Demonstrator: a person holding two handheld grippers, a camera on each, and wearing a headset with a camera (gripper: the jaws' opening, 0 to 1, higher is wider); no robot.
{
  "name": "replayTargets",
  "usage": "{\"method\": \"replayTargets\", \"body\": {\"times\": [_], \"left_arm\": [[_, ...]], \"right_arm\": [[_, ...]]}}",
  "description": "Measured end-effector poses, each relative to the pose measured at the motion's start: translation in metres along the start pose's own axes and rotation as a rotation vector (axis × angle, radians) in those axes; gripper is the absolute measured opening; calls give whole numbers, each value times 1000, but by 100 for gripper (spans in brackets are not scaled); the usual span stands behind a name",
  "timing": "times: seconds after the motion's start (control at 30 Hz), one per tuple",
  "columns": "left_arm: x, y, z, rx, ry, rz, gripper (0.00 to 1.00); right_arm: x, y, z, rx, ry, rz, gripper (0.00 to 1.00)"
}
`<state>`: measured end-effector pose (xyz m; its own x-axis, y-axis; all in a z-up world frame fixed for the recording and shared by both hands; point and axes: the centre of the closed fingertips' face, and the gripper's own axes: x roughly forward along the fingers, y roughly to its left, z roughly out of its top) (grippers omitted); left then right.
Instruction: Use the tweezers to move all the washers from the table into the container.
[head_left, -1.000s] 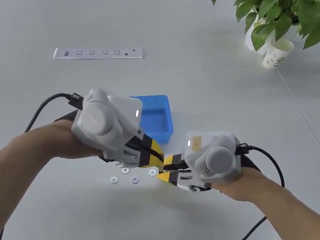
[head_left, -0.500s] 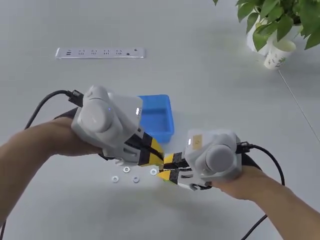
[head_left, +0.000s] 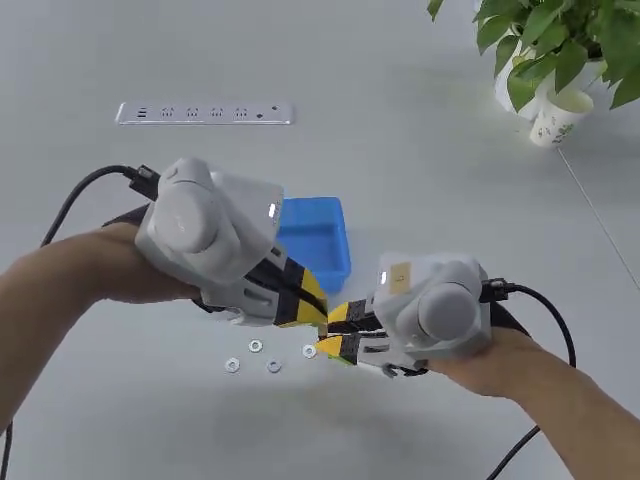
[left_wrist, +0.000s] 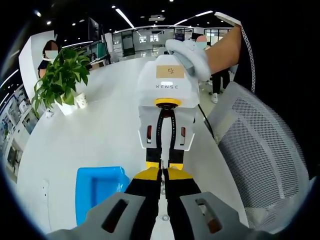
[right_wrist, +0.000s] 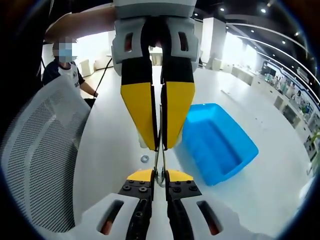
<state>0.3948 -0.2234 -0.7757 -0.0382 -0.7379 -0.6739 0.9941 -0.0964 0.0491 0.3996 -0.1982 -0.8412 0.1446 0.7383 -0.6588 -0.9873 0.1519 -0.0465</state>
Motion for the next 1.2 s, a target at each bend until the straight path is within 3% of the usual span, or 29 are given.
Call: {"method": "replayTargets", "body": {"times": [0.7, 1.2], "left_arm": [[-22, 15, 14, 13, -3, 6, 6], [-36, 35, 19, 29, -2, 19, 6]], "right_arm": [[-12, -15, 24, -20, -14, -8, 9], [-16, -36, 40, -29, -34, -31, 9]]}}
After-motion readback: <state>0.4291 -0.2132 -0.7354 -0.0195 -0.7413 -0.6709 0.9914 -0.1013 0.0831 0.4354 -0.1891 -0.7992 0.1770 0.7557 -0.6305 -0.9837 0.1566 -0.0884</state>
